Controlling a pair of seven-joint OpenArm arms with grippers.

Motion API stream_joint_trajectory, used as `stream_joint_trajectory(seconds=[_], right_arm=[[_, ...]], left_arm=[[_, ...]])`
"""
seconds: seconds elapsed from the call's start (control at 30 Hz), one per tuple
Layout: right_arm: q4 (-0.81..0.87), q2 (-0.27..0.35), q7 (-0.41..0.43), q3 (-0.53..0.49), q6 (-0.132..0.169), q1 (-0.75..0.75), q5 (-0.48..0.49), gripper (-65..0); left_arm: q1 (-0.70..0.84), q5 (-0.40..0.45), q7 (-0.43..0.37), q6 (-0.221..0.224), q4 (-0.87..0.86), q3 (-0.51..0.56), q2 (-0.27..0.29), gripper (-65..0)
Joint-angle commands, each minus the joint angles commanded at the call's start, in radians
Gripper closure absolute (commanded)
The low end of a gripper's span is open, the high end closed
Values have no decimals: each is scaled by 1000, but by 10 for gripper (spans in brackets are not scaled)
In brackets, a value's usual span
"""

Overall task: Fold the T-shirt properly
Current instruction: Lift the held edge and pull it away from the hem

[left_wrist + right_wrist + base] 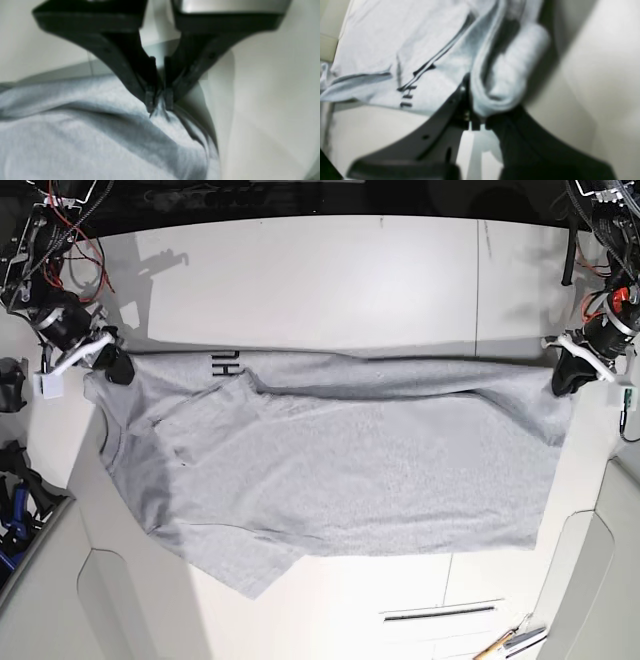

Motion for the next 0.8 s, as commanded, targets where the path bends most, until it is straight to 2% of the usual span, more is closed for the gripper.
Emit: stream_joint_trajectory(seconds=[0.07, 0.2, 0.3, 0.47, 0.57, 0.73, 0.8], right_arm=[[33, 18, -5, 8, 0, -52, 18, 0], [82, 35, -60, 39, 1, -126, 89, 0], [96, 34, -72, 58, 11, -172, 100, 0], [97, 34, -84, 59, 11, -220, 100, 0], [97, 35, -86, 61, 11, -256, 105, 0], [97, 38, -116, 76, 11, -272, 148, 0], [97, 46, -154, 81, 11, -272, 149, 0]], left_arm=[[48, -5, 0, 19, 21, -28, 0, 0], [127, -53, 1, 16, 33, -64, 0, 0], [175, -88, 1, -38, 33, -66, 6, 0], [237, -105, 6, -39, 33, -66, 11, 0], [282, -133, 12, -73, 34, -66, 11, 0], [303, -157, 38, -73, 34, -66, 22, 0], [303, -158, 69, -99, 34, -66, 39, 0]])
